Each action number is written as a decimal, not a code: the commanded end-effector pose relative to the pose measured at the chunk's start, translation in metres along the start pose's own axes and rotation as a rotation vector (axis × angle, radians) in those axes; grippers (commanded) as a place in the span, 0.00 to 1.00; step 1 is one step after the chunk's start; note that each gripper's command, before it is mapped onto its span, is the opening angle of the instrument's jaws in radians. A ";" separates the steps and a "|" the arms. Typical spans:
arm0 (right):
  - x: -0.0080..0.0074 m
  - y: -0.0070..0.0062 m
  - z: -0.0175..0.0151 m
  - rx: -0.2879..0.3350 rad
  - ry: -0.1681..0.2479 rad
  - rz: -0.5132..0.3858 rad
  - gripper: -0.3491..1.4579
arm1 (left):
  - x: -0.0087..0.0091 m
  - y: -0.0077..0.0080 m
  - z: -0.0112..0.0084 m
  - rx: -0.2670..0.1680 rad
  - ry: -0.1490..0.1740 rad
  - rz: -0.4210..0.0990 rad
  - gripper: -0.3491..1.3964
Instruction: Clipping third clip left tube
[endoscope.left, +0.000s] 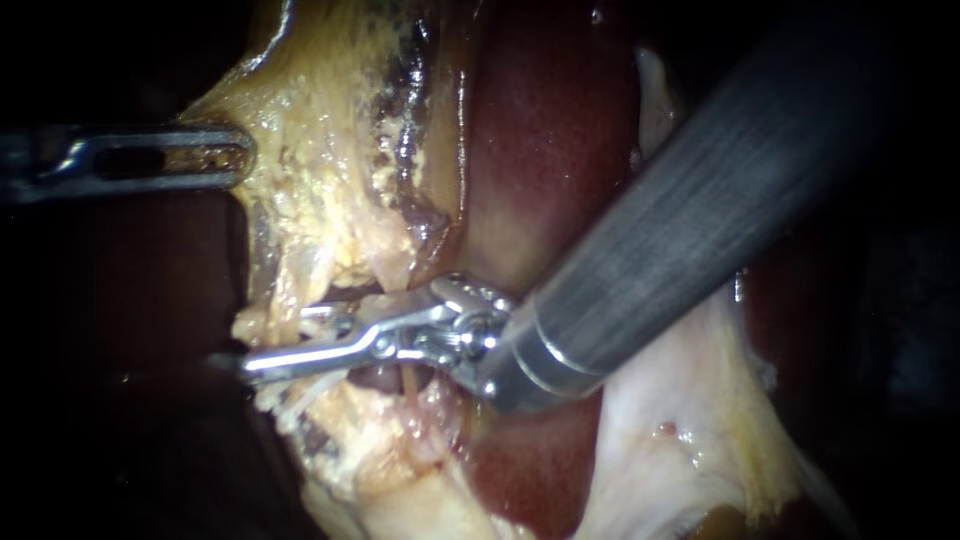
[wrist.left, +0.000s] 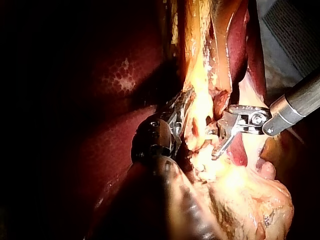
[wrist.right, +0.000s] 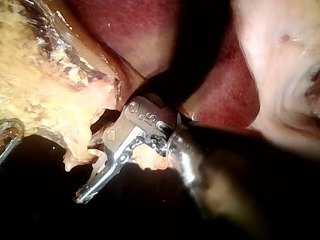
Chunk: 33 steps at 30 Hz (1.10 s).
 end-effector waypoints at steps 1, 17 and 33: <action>0.0000 -0.0001 0.0000 0.010 -0.012 0.000 0.49 | 0.0000 -0.0001 -0.0002 0.001 0.000 0.001 0.00; -0.0006 -0.0008 -0.0014 0.100 -0.007 -0.277 0.49 | -0.0002 0.0006 0.0000 0.006 0.003 0.003 0.00; 0.0005 0.0021 0.0014 0.157 0.000 -0.381 0.49 | -0.0003 0.0003 0.0003 0.005 0.002 0.002 0.00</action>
